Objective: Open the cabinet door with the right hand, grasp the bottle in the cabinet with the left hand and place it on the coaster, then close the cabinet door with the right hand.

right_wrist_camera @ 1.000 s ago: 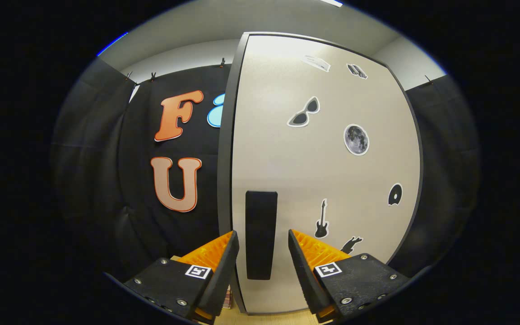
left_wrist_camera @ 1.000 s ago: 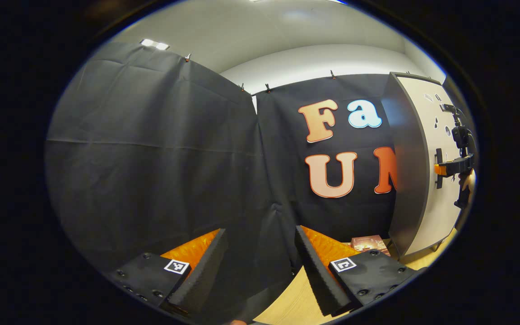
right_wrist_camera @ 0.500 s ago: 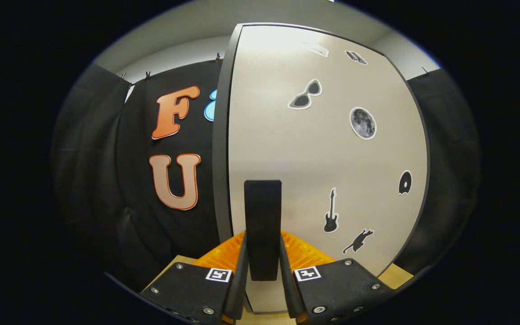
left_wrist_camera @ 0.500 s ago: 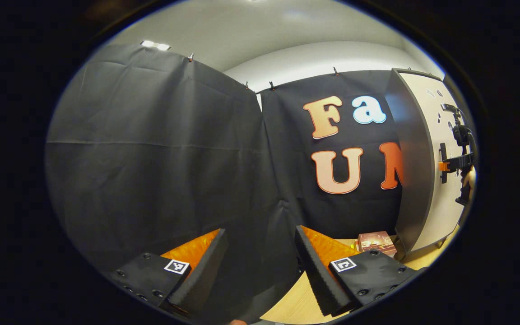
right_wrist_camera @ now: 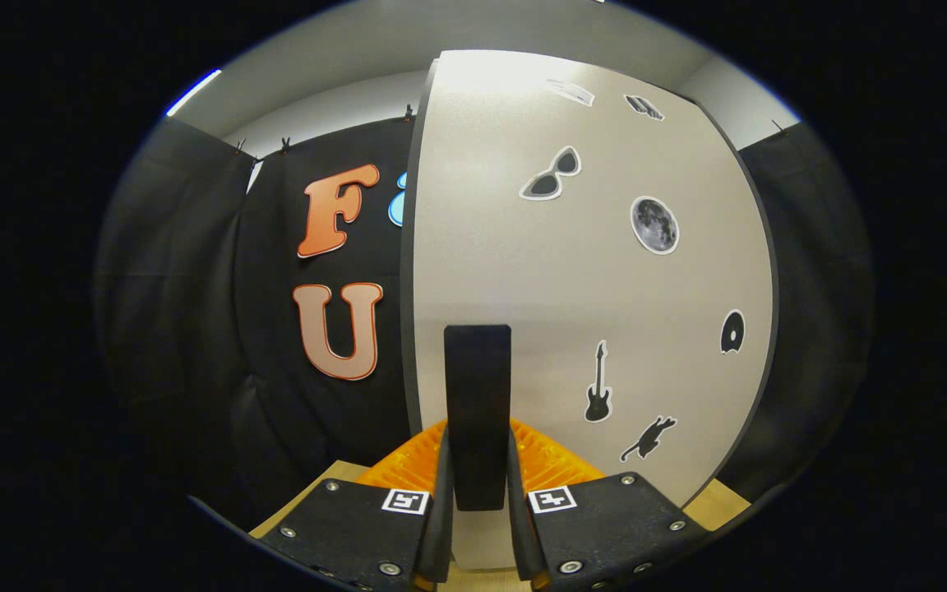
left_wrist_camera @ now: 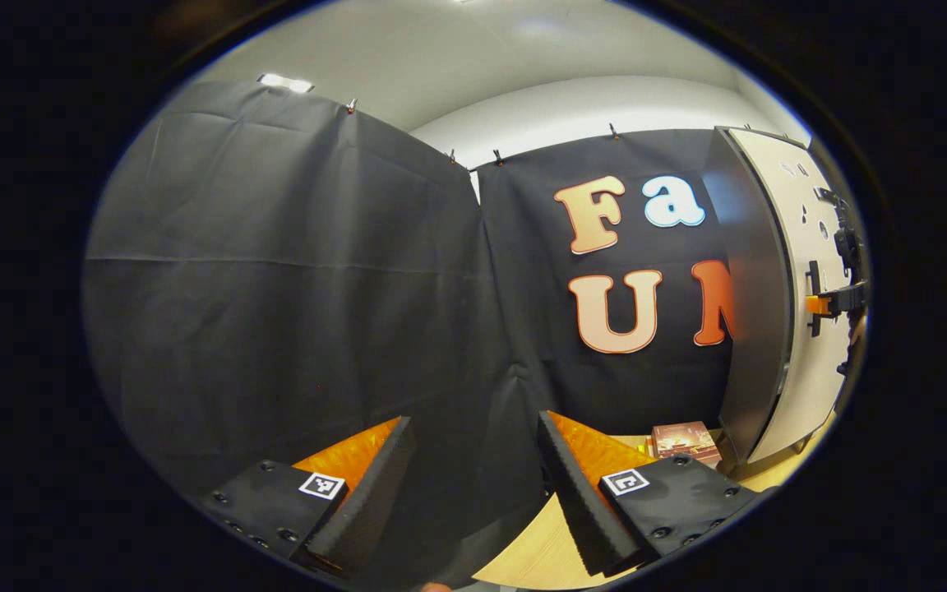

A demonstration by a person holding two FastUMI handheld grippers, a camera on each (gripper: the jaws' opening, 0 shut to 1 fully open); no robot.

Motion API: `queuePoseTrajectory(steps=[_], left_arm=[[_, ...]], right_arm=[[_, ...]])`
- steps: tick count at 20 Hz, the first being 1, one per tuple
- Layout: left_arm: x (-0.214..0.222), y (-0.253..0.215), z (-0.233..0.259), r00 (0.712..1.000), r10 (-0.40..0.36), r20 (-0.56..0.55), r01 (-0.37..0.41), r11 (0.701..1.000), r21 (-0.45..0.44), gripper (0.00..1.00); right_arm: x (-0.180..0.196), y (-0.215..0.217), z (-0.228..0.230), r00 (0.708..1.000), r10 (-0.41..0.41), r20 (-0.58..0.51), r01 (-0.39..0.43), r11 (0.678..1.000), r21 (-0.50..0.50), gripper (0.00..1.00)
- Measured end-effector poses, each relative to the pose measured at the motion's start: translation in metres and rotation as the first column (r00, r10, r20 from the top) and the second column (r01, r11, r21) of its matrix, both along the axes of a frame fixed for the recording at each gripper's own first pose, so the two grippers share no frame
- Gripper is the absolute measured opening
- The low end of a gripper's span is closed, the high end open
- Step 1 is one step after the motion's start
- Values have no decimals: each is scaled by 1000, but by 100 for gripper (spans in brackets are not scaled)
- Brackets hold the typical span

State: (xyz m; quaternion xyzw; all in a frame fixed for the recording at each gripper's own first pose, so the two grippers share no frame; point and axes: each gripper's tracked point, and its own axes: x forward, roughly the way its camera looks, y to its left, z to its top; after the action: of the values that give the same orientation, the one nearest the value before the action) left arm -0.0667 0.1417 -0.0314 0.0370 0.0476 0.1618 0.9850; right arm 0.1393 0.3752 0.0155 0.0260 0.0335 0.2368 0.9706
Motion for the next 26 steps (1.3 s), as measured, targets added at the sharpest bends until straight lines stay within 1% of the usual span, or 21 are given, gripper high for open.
queuePoseTrajectory(steps=[2,5,8,10,11,14,17,20,26], left_arm=[[-1,1,-1,1000,10,1,-10,1000,-8,98],[-2,1,-3,1000,15,-6,-15,1000,-21,98],[-2,1,0,1000,12,-4,-12,1000,-16,98],[-1,0,2,1000,0,0,0,1000,-11,98],[-1,-1,4,1000,-7,1,7,1000,-9,98],[0,-4,7,999,-39,4,39,999,-12,98],[-7,-12,19,997,-72,15,72,997,-13,97],[-4,-19,22,993,-112,23,112,993,-20,98],[30,-62,12,978,-203,43,205,978,-38,98]], right_arm=[[-12,-7,0,1000,22,4,-22,1000,4,30],[-41,-38,-2,999,47,15,-47,999,16,28],[-50,-43,-1,998,65,12,-65,998,16,28],[-63,-59,-1,997,78,11,-78,997,13,28],[-75,-74,-3,997,82,11,-82,997,12,28],[-100,-106,-7,996,89,13,-89,996,7,28],[-113,-128,-8,995,94,10,-95,995,12,28],[-123,-147,-9,997,80,18,-80,997,-4,28],[-141,-201,-11,1000,18,19,-17,1000,-10,28]])
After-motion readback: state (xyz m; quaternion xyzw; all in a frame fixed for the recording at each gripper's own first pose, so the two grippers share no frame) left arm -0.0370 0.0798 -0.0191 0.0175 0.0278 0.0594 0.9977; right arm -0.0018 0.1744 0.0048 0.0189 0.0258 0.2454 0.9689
